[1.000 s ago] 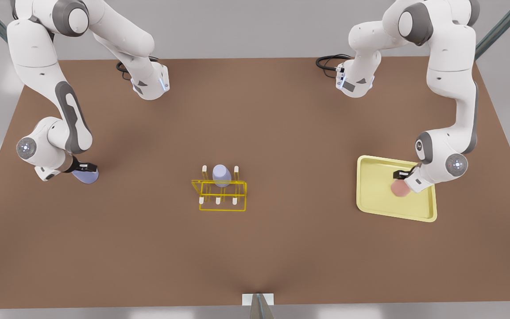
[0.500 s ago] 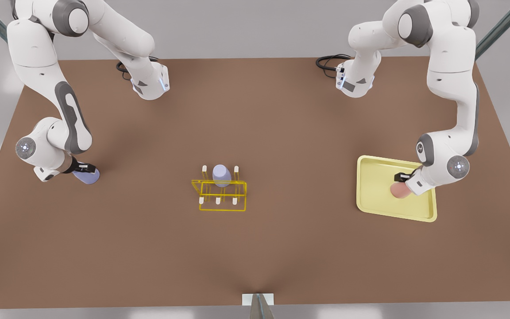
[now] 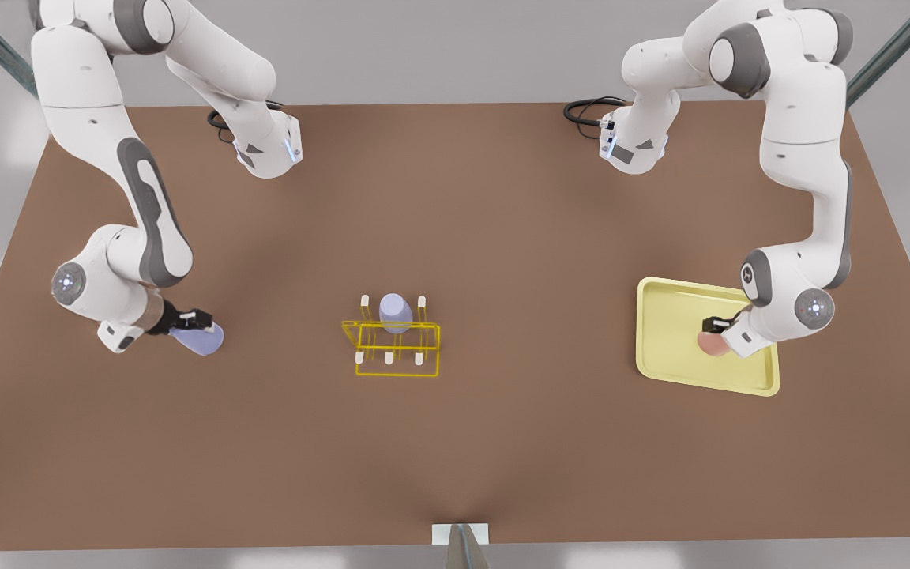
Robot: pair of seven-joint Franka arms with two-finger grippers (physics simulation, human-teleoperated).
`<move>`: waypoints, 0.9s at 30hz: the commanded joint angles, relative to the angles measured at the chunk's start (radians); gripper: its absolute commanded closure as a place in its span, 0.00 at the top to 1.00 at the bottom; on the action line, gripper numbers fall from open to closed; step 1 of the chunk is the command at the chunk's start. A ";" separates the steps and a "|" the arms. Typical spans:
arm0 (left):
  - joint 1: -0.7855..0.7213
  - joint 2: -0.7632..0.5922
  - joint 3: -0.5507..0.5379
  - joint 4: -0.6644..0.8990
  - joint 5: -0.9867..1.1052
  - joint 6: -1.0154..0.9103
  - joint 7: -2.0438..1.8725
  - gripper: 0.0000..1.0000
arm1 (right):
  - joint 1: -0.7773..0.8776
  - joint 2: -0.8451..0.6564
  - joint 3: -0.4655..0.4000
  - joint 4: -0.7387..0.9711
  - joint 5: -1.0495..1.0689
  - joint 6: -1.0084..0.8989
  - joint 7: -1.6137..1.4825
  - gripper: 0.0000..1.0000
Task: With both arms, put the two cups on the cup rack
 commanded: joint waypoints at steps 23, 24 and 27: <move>-0.113 -0.070 -0.251 0.243 -0.119 -0.383 -0.623 0.83 | 0.372 0.168 0.006 0.458 0.484 -0.264 0.010 0.85; -0.115 -0.021 -0.331 0.334 -0.116 -0.383 -0.778 0.83 | 0.377 0.170 0.006 0.464 0.484 -0.263 0.015 0.85; -0.176 0.096 -0.414 0.509 -0.113 -0.408 -1.048 0.83 | 0.387 0.198 0.006 0.470 0.509 -0.258 0.015 0.85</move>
